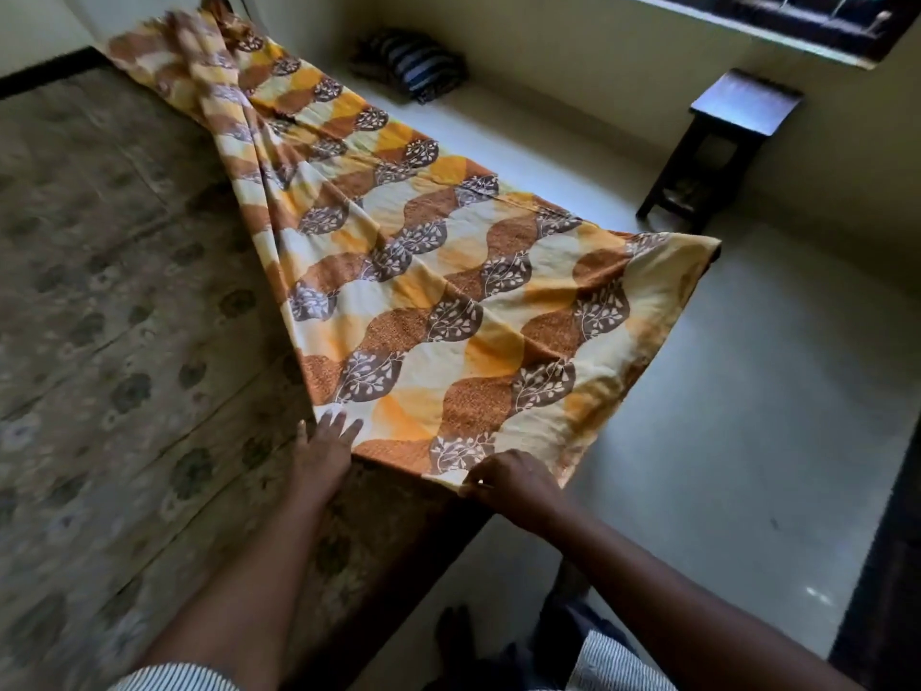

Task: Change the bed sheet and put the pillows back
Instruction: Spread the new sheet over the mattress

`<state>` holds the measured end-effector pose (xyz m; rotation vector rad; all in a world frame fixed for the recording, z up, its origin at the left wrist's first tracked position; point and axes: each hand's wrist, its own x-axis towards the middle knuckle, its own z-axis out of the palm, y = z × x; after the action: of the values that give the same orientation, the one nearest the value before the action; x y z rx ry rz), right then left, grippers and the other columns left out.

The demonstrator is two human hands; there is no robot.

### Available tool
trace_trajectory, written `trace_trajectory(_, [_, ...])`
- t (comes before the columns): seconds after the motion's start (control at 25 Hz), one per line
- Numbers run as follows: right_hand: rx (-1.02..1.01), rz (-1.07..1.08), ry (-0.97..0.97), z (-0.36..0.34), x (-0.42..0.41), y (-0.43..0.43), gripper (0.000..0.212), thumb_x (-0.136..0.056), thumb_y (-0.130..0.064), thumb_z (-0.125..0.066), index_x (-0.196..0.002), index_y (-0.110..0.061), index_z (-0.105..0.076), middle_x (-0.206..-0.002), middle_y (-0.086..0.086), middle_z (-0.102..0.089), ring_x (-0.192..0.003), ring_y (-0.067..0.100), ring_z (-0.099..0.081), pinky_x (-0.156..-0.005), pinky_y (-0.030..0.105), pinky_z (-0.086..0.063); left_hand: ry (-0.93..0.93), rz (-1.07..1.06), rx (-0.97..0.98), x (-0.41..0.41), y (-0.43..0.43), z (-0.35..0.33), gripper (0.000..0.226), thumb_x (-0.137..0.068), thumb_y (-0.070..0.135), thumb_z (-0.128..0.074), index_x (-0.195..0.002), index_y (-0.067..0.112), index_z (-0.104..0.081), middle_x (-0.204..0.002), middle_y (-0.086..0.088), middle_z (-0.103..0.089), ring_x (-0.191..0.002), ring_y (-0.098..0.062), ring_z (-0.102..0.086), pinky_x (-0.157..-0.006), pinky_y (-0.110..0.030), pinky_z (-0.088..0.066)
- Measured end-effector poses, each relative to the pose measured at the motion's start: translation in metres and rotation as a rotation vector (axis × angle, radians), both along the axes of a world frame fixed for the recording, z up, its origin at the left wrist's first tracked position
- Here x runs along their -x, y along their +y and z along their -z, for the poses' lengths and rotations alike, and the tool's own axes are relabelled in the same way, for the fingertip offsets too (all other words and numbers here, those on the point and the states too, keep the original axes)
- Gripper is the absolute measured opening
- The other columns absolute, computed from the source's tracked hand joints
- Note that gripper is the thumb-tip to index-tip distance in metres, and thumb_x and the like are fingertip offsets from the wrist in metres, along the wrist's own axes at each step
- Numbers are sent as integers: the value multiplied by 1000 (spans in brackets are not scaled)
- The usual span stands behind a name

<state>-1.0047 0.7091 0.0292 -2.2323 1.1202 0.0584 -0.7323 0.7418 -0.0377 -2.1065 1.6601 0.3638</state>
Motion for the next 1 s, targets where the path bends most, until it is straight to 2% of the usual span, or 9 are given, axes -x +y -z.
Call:
trace_trajectory(0.12, [-71,27,-3,3,1,6,24,-91,-31,-57,-112,-23,-66,-111,1,-64,-92,17,-61,-68,25,-45,38,-41,-119,-3,9,10,51,-99,25,-30,-148,28,-15,-157,-1,-12,-145,-21,-9,-115,-52,-7])
trace_trajectory(0.2, [-93,95,-29,3,12,-2,28,-90,-33,-58,-117,-24,-63,-114,-1,-62,-94,14,-61,-73,26,-47,149,-125,-175,6,14,20,51,-98,26,-34,-148,25,-20,-156,-3,-15,-143,-22,-14,-116,-50,-12])
trace_trajectory(0.4, [-151,428,-167,1,77,-60,24,-90,-24,-61,-112,-19,-67,-110,3,-67,-88,12,-61,-76,25,-48,592,-332,112,80,-23,16,44,-97,24,-44,-140,13,-39,-146,-11,-38,-132,-28,-37,-106,-37,-32])
trace_trajectory(0.6, [-161,735,-303,-12,164,-147,22,-89,-26,-61,-109,-22,-69,-98,-4,-65,-86,10,-61,-65,15,-43,925,-571,313,198,-111,-28,37,-98,25,-44,-134,15,-47,-137,-12,-49,-121,-29,-48,-97,-36,-41])
trace_trajectory(0.68, [-193,835,-387,-12,209,-190,22,-89,-29,-61,-108,-23,-69,-98,-1,-68,-86,13,-63,-67,17,-46,999,-617,346,253,-157,-42,35,-97,25,-46,-130,18,-51,-130,-11,-54,-115,-27,-52,-95,-37,-45])
trace_trajectory(0.8, [-287,1001,-557,-9,229,-226,22,-89,-30,-60,-108,-22,-67,-102,3,-69,-92,16,-63,-79,30,-51,1070,-589,352,286,-183,-56,34,-96,26,-47,-129,18,-52,-127,-11,-57,-112,-26,-55,-92,-38,-48])
trace_trajectory(0.92, [-498,1268,-760,-11,259,-294,28,-90,-32,-60,-107,-9,-62,-92,4,-60,-82,15,-56,-74,29,-48,1075,-563,339,320,-229,-63,35,-96,24,-48,-130,18,-53,-131,-8,-55,-117,-24,-52,-94,-36,-46])
trace_trajectory(1.0, [-609,1406,-834,-10,268,-338,29,-90,-35,-59,-102,-9,-57,-84,2,-54,-76,13,-53,-68,26,-47,1052,-539,351,330,-259,-66,34,-96,24,-48,-129,17,-53,-132,-5,-54,-119,-22,-51,-91,-29,-43])
